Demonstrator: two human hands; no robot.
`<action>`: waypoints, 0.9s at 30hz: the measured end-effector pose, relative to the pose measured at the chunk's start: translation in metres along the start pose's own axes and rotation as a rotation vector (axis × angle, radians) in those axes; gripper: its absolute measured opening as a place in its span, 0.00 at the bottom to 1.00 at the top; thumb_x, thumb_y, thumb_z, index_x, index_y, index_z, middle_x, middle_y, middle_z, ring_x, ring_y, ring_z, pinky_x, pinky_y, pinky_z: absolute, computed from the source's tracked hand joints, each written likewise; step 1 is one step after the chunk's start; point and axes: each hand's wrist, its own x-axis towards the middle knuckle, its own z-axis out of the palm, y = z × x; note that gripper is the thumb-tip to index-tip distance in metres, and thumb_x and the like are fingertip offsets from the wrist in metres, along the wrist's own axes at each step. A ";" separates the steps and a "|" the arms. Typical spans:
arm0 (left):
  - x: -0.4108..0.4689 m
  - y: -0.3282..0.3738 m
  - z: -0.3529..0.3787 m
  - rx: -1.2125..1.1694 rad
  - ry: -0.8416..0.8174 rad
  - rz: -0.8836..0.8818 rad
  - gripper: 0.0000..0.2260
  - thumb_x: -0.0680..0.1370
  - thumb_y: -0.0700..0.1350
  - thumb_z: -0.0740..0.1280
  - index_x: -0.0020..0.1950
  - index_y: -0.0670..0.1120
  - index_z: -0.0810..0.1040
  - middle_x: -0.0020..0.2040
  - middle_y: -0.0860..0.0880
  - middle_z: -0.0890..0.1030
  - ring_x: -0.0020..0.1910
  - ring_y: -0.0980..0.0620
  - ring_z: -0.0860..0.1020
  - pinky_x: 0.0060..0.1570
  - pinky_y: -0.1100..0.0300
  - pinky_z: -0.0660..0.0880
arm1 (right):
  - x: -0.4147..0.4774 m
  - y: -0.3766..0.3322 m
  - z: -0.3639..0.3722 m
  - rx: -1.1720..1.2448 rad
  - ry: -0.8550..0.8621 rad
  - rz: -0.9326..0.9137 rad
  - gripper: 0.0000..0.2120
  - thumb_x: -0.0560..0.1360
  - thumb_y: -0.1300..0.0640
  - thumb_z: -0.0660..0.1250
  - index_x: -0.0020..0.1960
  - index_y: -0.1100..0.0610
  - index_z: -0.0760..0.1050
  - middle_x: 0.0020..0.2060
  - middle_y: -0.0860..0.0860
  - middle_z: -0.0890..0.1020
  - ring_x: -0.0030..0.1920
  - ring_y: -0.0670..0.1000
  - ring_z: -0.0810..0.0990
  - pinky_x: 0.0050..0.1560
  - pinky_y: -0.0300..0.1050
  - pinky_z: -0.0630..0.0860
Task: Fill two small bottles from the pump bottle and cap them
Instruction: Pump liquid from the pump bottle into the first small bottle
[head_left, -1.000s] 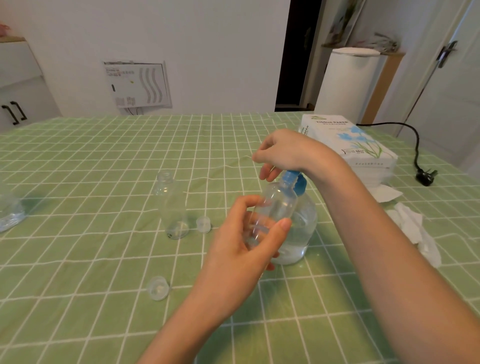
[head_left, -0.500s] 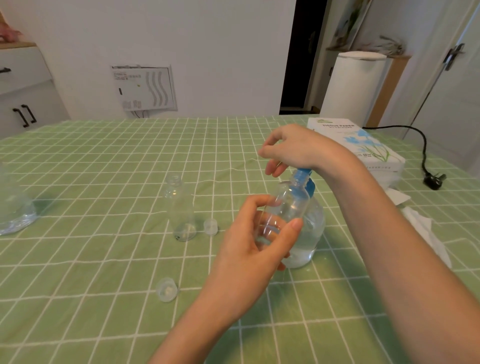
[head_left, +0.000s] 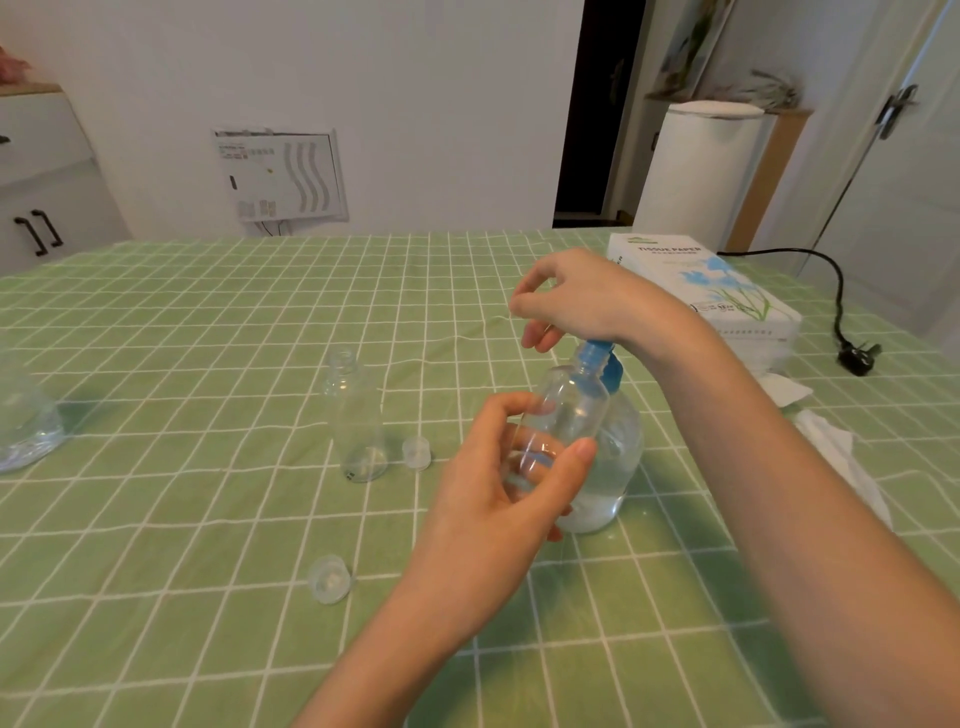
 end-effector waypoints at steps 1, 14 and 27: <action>0.000 0.001 0.000 0.001 0.002 0.005 0.18 0.67 0.59 0.67 0.54 0.56 0.73 0.41 0.55 0.80 0.34 0.57 0.79 0.32 0.66 0.75 | 0.000 -0.001 -0.002 -0.009 0.014 -0.018 0.09 0.79 0.56 0.61 0.57 0.57 0.75 0.37 0.50 0.83 0.49 0.53 0.84 0.51 0.46 0.76; 0.001 -0.001 0.000 -0.023 0.011 0.000 0.17 0.67 0.57 0.68 0.53 0.56 0.73 0.40 0.55 0.80 0.34 0.58 0.78 0.31 0.67 0.75 | 0.001 -0.002 -0.002 -0.068 -0.056 0.015 0.11 0.78 0.57 0.61 0.57 0.60 0.76 0.35 0.48 0.82 0.51 0.53 0.83 0.55 0.47 0.77; 0.000 -0.001 0.000 -0.029 0.008 -0.003 0.17 0.66 0.57 0.68 0.54 0.56 0.73 0.39 0.56 0.80 0.34 0.58 0.78 0.31 0.66 0.75 | -0.002 -0.002 -0.001 0.009 0.001 -0.021 0.10 0.78 0.55 0.61 0.56 0.57 0.75 0.39 0.50 0.84 0.48 0.53 0.84 0.48 0.41 0.76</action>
